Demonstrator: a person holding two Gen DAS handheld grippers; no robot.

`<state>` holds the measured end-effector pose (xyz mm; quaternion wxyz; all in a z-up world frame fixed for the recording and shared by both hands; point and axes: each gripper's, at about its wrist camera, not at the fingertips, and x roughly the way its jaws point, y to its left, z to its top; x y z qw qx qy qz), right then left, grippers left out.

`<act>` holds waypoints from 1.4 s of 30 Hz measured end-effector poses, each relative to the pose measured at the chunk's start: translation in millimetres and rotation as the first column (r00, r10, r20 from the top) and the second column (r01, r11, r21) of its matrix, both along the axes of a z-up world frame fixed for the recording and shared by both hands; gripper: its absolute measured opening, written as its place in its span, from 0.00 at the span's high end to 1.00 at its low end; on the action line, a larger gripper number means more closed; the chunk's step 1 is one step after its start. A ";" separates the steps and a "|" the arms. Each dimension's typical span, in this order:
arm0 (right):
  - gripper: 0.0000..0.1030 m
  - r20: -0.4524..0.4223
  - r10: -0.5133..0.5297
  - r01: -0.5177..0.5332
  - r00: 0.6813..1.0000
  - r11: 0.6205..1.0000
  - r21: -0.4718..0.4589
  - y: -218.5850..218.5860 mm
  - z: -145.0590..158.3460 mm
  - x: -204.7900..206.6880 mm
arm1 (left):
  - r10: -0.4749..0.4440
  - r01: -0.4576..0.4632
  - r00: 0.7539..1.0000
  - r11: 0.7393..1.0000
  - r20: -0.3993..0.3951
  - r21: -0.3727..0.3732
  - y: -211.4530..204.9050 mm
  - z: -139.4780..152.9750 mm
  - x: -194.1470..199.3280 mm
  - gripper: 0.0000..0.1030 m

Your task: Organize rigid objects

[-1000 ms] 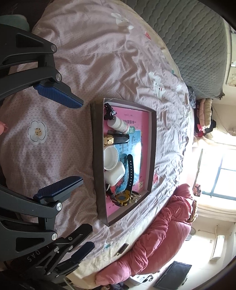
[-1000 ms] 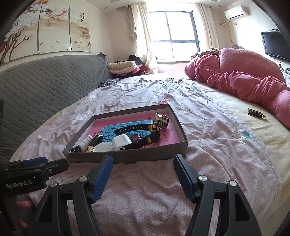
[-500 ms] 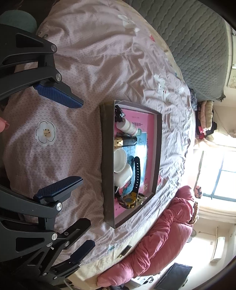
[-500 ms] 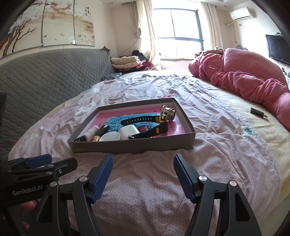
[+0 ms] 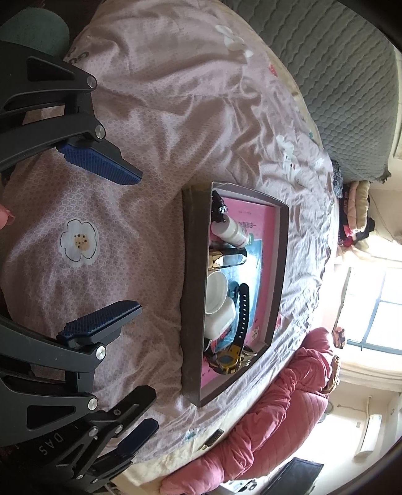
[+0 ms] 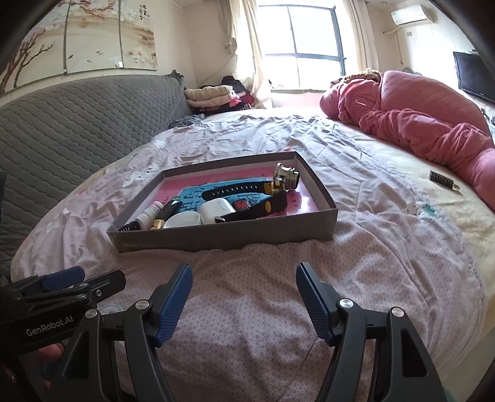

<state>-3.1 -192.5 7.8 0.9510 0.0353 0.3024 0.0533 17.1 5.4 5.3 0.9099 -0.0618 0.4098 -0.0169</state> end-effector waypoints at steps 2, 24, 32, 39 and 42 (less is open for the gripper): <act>0.33 -0.001 -0.003 0.003 1.000 1.000 0.002 -1.0 -1.2 1.0 | 0.000 0.000 1.000 1.000 0.000 0.005 -0.2 -1.1 0.2 0.24; 0.33 -0.032 -0.009 0.008 0.999 1.000 -0.030 3.2 -11.1 8.9 | -0.005 0.005 1.000 1.000 -0.021 0.019 -6.6 -14.5 10.2 0.24; 0.33 -0.030 -0.012 0.011 0.999 0.999 -0.038 4.0 -10.9 8.5 | -0.010 0.011 0.999 0.999 -0.032 0.032 -9.9 -16.5 10.8 0.24; 0.33 -0.030 -0.010 0.009 1.000 0.999 -0.033 3.2 -11.0 9.1 | -0.009 0.010 0.999 0.999 -0.031 0.037 -10.5 -16.3 10.3 0.24; 0.33 -0.029 -0.010 0.009 1.000 0.999 -0.033 2.7 -11.2 9.4 | -0.005 0.006 0.999 0.999 -0.033 0.042 -9.8 -16.1 10.1 0.24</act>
